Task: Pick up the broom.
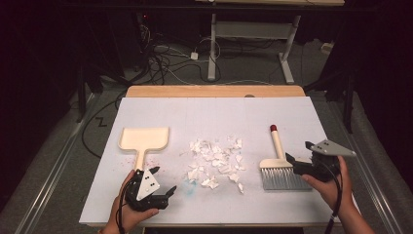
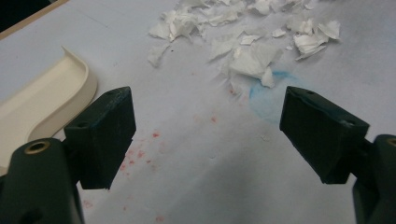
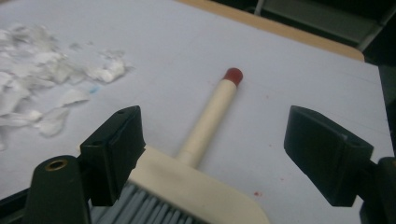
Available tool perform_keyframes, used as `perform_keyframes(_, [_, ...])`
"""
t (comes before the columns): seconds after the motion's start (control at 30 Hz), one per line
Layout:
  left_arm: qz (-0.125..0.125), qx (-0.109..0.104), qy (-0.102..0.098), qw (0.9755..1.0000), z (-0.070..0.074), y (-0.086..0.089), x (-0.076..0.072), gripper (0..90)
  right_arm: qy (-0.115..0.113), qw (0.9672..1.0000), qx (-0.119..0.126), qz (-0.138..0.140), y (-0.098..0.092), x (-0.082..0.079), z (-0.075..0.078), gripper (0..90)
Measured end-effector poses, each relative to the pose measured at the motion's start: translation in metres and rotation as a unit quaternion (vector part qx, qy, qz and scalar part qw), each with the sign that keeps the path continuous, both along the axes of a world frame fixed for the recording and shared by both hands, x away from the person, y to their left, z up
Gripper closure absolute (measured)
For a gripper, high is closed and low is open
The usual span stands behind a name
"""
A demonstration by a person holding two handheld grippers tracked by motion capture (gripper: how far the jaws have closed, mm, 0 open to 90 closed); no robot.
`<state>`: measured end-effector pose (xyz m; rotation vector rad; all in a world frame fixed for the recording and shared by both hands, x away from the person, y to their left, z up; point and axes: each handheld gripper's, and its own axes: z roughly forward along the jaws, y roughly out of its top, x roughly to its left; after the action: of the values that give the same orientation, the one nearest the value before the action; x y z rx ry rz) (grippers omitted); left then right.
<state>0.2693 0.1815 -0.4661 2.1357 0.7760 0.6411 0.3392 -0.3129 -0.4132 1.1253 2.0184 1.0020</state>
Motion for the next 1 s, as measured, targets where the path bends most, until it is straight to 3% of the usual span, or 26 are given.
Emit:
perform_keyframes(0.1, [0.003, -0.001, 0.001, 1.0000, 0.000, 0.001, 0.001, 17.6, 0.034, 0.9992, -0.014, -0.018, 0.004, 0.022, 0.000, 22.4])
perform_keyframes(0.2, [0.004, 0.001, 0.000, 1.0000, -0.001, 0.001, 0.000, 17.7, 0.072, 0.9962, -0.031, -0.039, 0.009, 0.044, -0.005, 25.5])
perform_keyframes(0.4, [0.004, 0.003, -0.002, 1.0000, -0.001, 0.002, 0.001, 18.1, 0.144, 0.9860, -0.053, -0.066, 0.015, 0.081, -0.024, 29.0])
perform_keyframes(0.43, [0.007, 0.002, 0.003, 1.0000, -0.002, 0.002, 0.000, 18.1, 0.157, 0.9842, -0.049, -0.065, 0.017, 0.085, -0.028, 27.4])
perform_keyframes(0.5, [0.006, 0.004, 0.005, 1.0000, -0.002, 0.001, 0.000, 18.1, 0.188, 0.9800, -0.035, -0.053, 0.019, 0.093, -0.034, 33.8])
perform_keyframes(0.57, [0.005, 0.006, 0.005, 1.0000, -0.003, 0.001, 0.000, 18.1, 0.206, 0.9759, -0.051, -0.052, 0.025, 0.098, -0.040, 35.0])
perform_keyframes(0.67, [0.005, 0.007, 0.007, 0.9999, -0.003, 0.000, 0.000, 18.1, 0.210, 0.9754, -0.045, -0.046, 0.028, 0.102, -0.042, 40.6])
perform_keyframes(0.8, [0.004, 0.009, 0.012, 0.9999, -0.004, -0.001, 0.001, 18.1, 0.215, 0.9745, -0.052, -0.036, 0.033, 0.102, -0.040, 57.9])
perform_keyframes(0.9, [0.000, 0.014, 0.011, 0.9998, -0.004, -0.003, 0.000, 18.1, 0.214, 0.9745, -0.060, -0.032, 0.037, 0.102, -0.039, 62.7])
perform_keyframes(0.93, [-0.005, 0.020, 0.004, 0.9998, -0.003, -0.003, 0.000, 18.1, 0.215, 0.9746, -0.055, -0.029, 0.036, 0.102, -0.039, 65.2])
perform_keyframes(1.0, [-0.002, 0.017, 0.010, 0.9998, -0.004, -0.003, -0.001, 18.1, 0.214, 0.9752, -0.048, -0.027, 0.035, 0.102, -0.040, 69.0])
